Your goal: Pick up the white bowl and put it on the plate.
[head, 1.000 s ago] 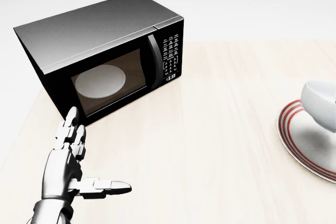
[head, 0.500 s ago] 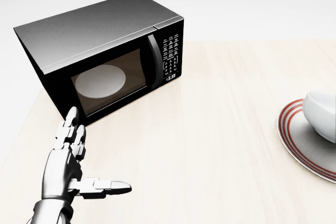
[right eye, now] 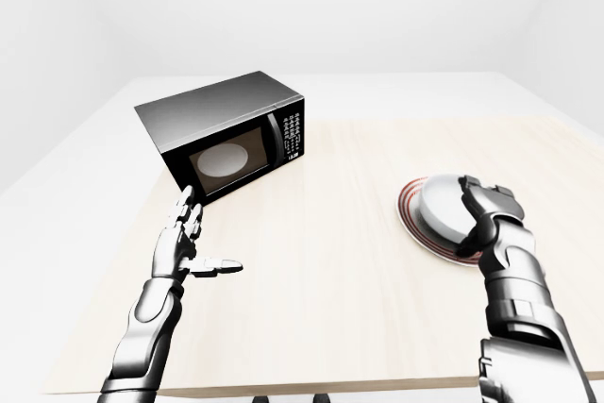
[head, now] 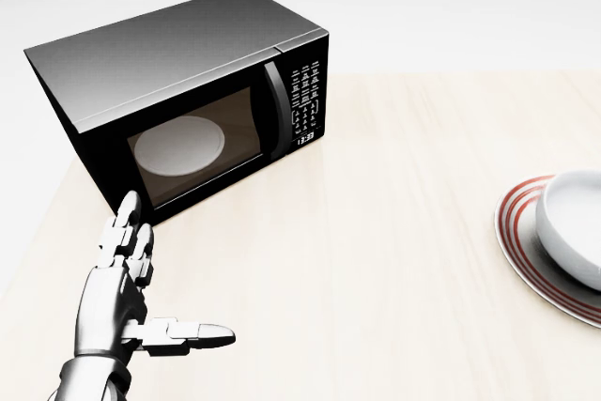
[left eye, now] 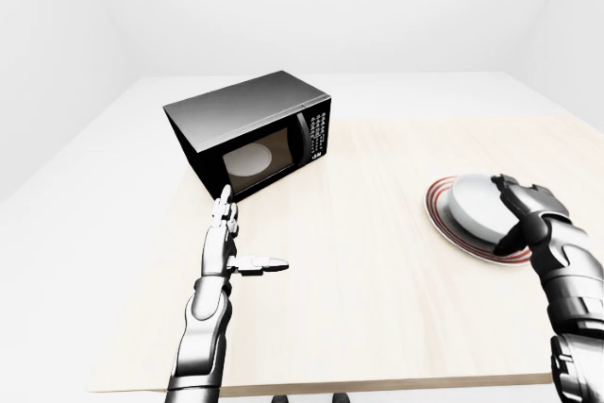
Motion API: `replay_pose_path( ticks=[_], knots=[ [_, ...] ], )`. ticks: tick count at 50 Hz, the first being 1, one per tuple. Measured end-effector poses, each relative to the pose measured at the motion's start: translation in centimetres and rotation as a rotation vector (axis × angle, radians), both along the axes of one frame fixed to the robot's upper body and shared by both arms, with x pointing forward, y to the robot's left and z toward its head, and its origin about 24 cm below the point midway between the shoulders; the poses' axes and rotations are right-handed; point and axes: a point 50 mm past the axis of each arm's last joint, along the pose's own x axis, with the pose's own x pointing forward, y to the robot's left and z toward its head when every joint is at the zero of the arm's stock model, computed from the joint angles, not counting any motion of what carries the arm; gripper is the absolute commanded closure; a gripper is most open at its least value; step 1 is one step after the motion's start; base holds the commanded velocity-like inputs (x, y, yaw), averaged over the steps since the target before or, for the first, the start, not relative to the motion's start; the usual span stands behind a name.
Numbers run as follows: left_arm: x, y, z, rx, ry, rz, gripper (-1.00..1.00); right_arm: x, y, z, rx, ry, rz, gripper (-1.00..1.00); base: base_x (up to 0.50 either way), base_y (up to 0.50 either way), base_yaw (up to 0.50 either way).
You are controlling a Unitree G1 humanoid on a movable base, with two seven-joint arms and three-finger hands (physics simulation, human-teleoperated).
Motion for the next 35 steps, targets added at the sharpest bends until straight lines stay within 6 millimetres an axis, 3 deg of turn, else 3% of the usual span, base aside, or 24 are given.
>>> replay_pose_path(
  ticks=[9,16,20,27,35],
  knots=[
    [0.0,0.0,0.0,0.000,0.000,0.000,-1.00,0.1,0.1,0.9,-0.010,-0.020,0.008,-1.00,0.00,0.00,0.00],
    [0.0,0.0,0.0,0.000,0.000,0.000,-1.00,0.6,0.6,4.2,0.001,-0.115,0.032,-1.00,0.00,0.00,0.00],
    [0.0,0.0,0.0,0.000,0.000,0.000,-1.00,0.9,1.1,7.5,0.014,-0.214,0.051,-1.00,0.00,0.00,0.00],
    [0.0,0.0,0.0,0.000,0.000,0.000,-1.00,1.0,2.6,15.1,0.020,-0.436,0.143,-1.00,0.00,0.00,0.00],
    [0.0,0.0,0.0,0.000,0.000,0.000,-1.00,-1.0,5.2,24.1,0.021,-0.730,0.314,-1.00,0.00,0.00,0.00]
  ],
)
